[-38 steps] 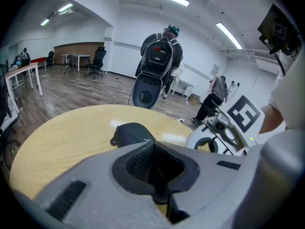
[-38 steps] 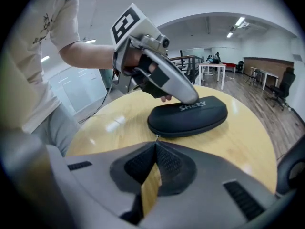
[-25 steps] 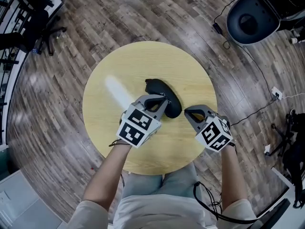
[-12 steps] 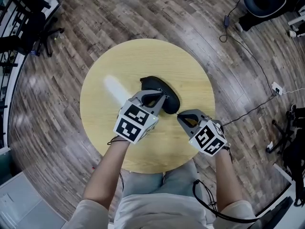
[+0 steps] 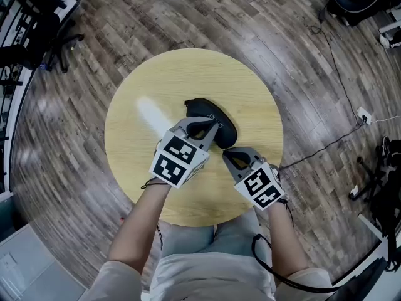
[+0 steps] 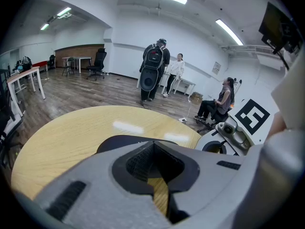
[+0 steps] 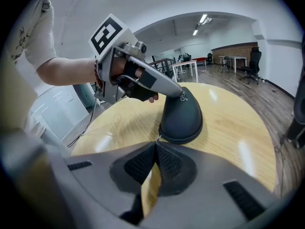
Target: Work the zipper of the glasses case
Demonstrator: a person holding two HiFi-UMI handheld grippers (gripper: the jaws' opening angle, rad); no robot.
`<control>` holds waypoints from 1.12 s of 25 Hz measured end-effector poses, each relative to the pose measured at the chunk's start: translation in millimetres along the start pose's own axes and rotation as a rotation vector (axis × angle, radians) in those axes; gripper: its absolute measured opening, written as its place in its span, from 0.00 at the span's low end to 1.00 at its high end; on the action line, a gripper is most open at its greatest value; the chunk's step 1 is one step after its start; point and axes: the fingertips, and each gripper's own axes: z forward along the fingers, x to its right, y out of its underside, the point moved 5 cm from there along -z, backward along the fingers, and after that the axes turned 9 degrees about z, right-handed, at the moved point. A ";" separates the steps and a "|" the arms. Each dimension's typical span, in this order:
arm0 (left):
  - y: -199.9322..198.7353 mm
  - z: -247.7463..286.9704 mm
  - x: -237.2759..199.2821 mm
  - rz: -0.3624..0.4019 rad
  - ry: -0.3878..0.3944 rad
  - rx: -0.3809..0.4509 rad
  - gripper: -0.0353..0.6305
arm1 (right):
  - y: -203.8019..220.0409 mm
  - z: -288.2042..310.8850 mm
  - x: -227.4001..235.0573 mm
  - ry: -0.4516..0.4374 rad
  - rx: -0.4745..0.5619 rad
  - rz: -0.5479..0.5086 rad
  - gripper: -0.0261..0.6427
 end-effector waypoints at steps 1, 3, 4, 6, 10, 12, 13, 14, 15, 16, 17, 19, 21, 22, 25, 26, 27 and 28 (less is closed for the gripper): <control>-0.5 0.2 -0.3 -0.001 -0.002 0.001 0.06 | -0.8 0.7 -0.9 0.005 0.005 0.015 0.04; -1.1 0.4 0.2 -0.002 -0.003 0.001 0.06 | -1.8 2.2 -2.5 0.024 0.013 0.041 0.04; -1.1 0.3 0.6 -0.003 -0.004 0.002 0.06 | -1.7 3.4 -3.5 0.034 0.016 0.056 0.04; -0.5 0.4 0.6 -0.003 -0.007 0.004 0.06 | -1.8 5.2 -4.9 0.051 0.022 0.071 0.04; -1.1 1.0 0.4 -0.009 -0.010 0.008 0.06 | -2.4 4.8 -5.8 0.063 0.031 0.087 0.04; -1.3 1.1 0.9 -0.014 -0.011 0.013 0.06 | -2.0 3.5 -5.1 0.081 0.024 0.075 0.04; -1.9 1.1 1.5 -0.016 -0.009 0.015 0.06 | -1.8 1.9 -4.1 0.100 0.014 0.062 0.04; -2.7 1.2 1.9 -0.019 -0.007 0.017 0.06 | -1.1 -0.3 -2.6 0.125 0.002 0.046 0.04; -3.6 1.3 1.8 -0.019 -0.006 0.018 0.06 | 0.7 -3.0 -1.0 0.150 -0.004 0.035 0.04; -4.2 1.6 1.2 -0.016 -0.009 0.017 0.06 | 4.1 -6.2 0.9 0.169 -0.001 0.039 0.04; -4.7 2.4 0.1 -0.011 -0.013 0.018 0.06 | 8.8 -10.1 2.8 0.180 0.012 0.057 0.04; -4.3 4.1 -2.3 -0.006 -0.026 0.023 0.06 | 17.2 -21.9 5.0 0.189 0.053 0.101 0.04; -3.3 -2.0 -0.5 -0.014 -0.052 0.039 0.07 | 18.3 -41.1 -1.5 0.195 0.099 0.091 0.04; -4.5 -11.1 3.0 -0.020 -0.072 0.059 0.07 | 15.5 -52.4 -9.0 0.191 0.124 0.064 0.04; -16.5 -58.7 22.8 -0.019 -0.151 0.174 0.07 | -1.6 -85.0 -33.2 0.175 0.202 -0.021 0.04; -21.3 -78.5 30.0 -0.018 -0.186 0.218 0.07 | -10.0 -92.8 -38.8 0.164 0.224 -0.041 0.04; -25.6 -99.5 37.3 -0.029 -0.224 0.262 0.07 | -19.5 -99.1 -44.8 0.147 0.244 -0.057 0.04; -28.7 -121.6 45.6 -0.055 -0.261 0.306 0.06 | -29.2 -104.6 -53.0 0.126 0.263 -0.067 0.04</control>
